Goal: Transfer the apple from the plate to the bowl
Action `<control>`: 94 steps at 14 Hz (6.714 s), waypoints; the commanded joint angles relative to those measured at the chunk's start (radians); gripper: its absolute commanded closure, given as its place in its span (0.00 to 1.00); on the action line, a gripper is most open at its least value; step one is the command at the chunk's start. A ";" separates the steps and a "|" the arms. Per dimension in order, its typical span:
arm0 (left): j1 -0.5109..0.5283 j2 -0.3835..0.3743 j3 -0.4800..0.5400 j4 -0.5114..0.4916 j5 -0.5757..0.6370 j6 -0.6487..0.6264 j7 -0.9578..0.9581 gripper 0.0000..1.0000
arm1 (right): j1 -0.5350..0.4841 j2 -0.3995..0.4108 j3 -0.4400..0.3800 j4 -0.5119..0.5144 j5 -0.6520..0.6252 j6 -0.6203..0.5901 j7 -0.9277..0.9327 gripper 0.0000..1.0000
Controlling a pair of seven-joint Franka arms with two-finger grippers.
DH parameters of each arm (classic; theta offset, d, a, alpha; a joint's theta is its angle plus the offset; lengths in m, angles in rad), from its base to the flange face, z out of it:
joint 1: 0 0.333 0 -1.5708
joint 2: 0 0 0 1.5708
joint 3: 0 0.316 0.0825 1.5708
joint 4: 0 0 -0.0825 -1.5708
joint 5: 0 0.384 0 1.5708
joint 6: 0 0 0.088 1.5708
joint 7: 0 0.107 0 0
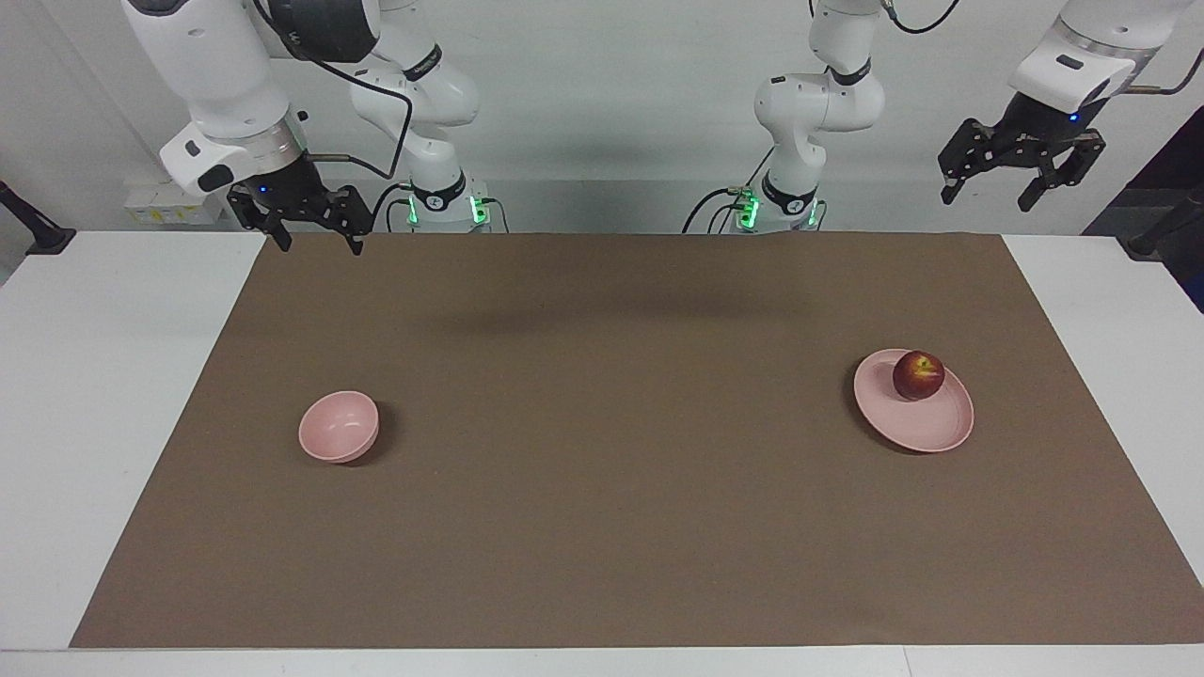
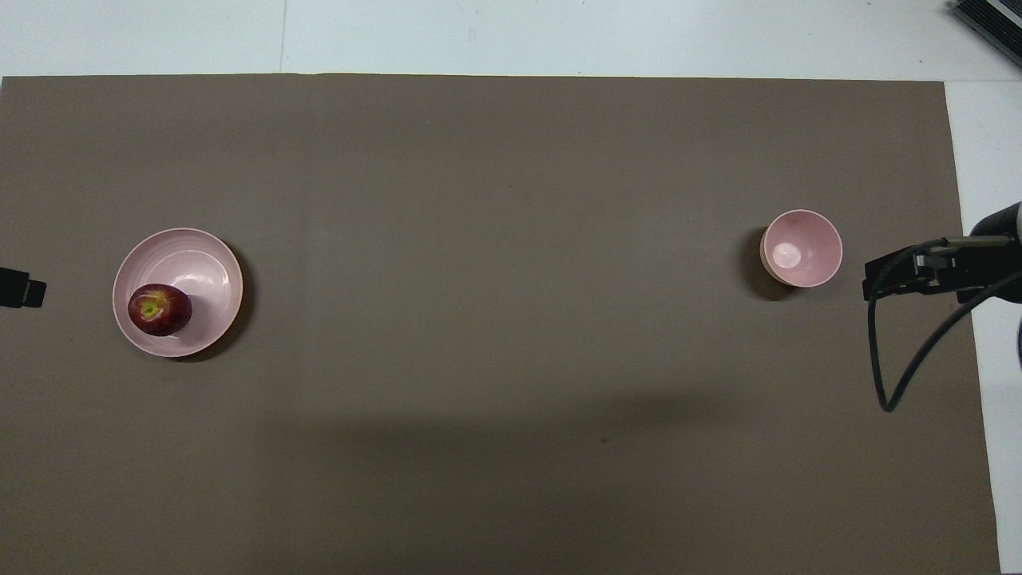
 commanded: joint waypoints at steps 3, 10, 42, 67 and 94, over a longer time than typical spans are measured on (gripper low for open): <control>0.008 -0.014 0.004 -0.003 -0.009 -0.015 -0.010 0.00 | -0.001 -0.010 -0.008 -0.001 0.021 -0.002 -0.028 0.00; 0.007 -0.014 0.001 -0.005 -0.009 -0.009 -0.016 0.00 | -0.001 -0.010 -0.008 -0.001 0.021 -0.002 -0.028 0.00; 0.136 0.109 0.012 -0.727 -0.014 0.905 0.152 0.00 | -0.001 -0.010 -0.008 -0.002 0.021 -0.005 -0.028 0.00; -0.146 0.064 -0.005 -0.565 -0.216 0.714 -0.122 1.00 | 0.013 -0.015 -0.003 -0.071 0.213 0.024 0.332 0.00; -0.449 0.077 -0.159 -0.564 -0.716 0.962 -0.443 1.00 | 0.204 0.105 0.006 -0.496 1.248 0.492 0.984 0.00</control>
